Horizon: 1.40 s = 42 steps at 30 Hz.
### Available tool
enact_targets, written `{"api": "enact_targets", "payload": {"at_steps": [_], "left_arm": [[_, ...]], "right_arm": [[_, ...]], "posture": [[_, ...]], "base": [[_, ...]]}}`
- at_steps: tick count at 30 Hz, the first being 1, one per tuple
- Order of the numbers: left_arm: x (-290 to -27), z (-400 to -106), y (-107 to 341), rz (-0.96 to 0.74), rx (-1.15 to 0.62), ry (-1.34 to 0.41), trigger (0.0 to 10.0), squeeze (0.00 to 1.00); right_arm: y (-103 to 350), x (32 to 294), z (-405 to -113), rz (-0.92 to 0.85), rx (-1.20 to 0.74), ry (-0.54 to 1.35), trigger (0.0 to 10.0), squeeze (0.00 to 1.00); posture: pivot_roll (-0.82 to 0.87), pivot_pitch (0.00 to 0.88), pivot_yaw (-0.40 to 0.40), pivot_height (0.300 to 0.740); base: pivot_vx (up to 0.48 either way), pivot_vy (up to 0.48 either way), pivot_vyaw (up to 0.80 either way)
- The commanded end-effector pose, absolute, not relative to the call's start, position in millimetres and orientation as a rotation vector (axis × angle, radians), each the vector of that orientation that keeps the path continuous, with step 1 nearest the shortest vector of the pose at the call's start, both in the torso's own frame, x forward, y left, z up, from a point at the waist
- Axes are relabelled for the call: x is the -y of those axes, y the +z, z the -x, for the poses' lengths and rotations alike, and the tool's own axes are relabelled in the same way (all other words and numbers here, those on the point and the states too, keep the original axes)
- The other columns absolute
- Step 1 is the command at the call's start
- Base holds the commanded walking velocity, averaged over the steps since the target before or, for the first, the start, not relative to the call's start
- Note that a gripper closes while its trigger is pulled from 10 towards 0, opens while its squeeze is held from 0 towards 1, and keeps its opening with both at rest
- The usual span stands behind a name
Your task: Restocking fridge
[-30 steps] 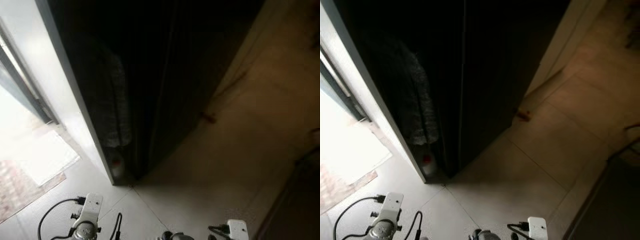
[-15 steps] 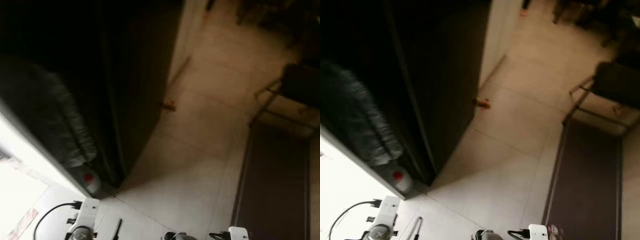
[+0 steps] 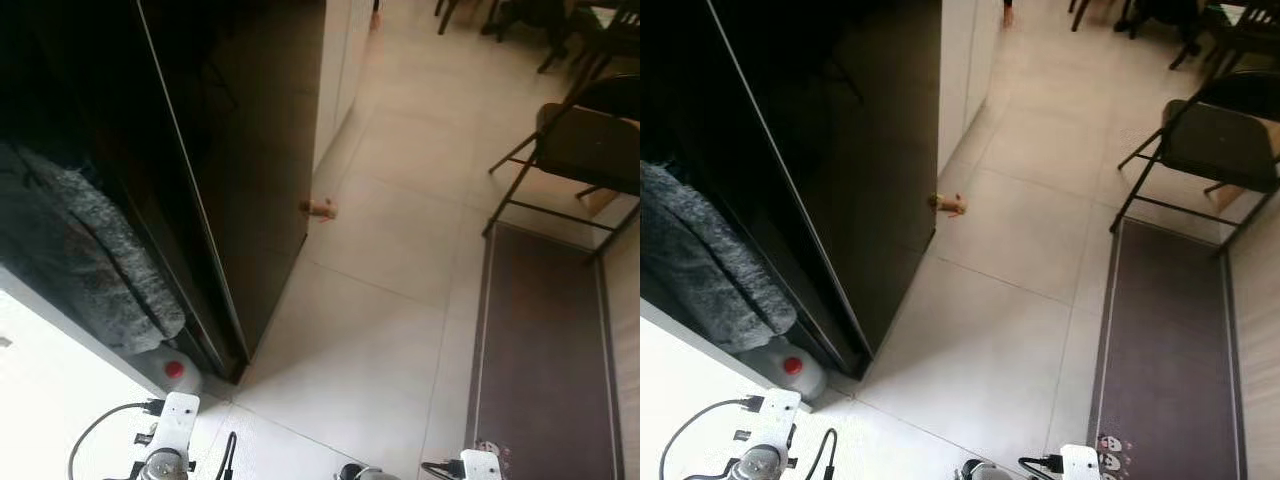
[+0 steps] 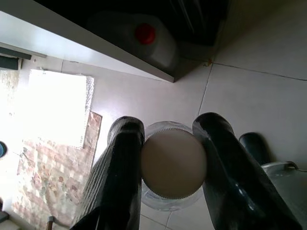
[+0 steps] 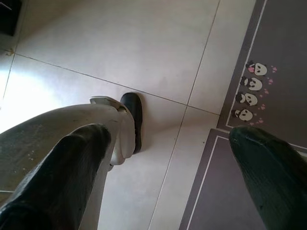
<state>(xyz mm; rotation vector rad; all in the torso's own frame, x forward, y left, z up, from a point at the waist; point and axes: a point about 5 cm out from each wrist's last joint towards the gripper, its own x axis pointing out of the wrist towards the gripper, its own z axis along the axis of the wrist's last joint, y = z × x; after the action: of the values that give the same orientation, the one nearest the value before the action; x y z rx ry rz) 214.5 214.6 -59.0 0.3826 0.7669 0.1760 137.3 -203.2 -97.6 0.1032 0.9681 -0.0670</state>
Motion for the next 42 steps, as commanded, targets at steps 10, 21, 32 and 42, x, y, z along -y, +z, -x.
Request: {"api": "enact_targets", "payload": {"at_steps": [10, 21, 32, 42], "left_arm": [[-214.2, -206.3, -64.7, -0.366, -0.808, 0.178, 10.0, 0.00], [-214.3, -206.2, -64.7, -0.365, -0.808, 0.178, 10.0, 0.00], [-216.2, -205.5, -64.8, -0.361, -0.812, 0.189, 10.0, 0.00], [-215.8, -204.9, -65.1, -0.356, -0.813, 0.192, 10.0, 0.00]], "right_arm": [[-101.6, 202.0, -127.0, -0.113, -1.004, -0.071, 10.0, 0.00], [-101.6, 202.0, -126.9, -0.113, -1.003, -0.071, 10.0, 0.00], [-101.4, 201.3, -128.0, -0.104, -1.002, -0.066, 10.0, 0.00], [-100.8, 202.1, -128.8, -0.085, -0.997, -0.060, 10.0, 0.00]], "posture": [[-0.08, 0.173, -0.042, 0.740], [-0.08, 0.173, -0.042, 0.740], [-0.08, 0.181, -0.039, 0.740], [-0.08, 0.182, -0.041, 0.740]], "base": [[0.000, 0.000, 0.00], [0.000, 0.000, 0.00], [0.000, 0.096, 0.00], [0.000, 0.303, 0.46]]}}
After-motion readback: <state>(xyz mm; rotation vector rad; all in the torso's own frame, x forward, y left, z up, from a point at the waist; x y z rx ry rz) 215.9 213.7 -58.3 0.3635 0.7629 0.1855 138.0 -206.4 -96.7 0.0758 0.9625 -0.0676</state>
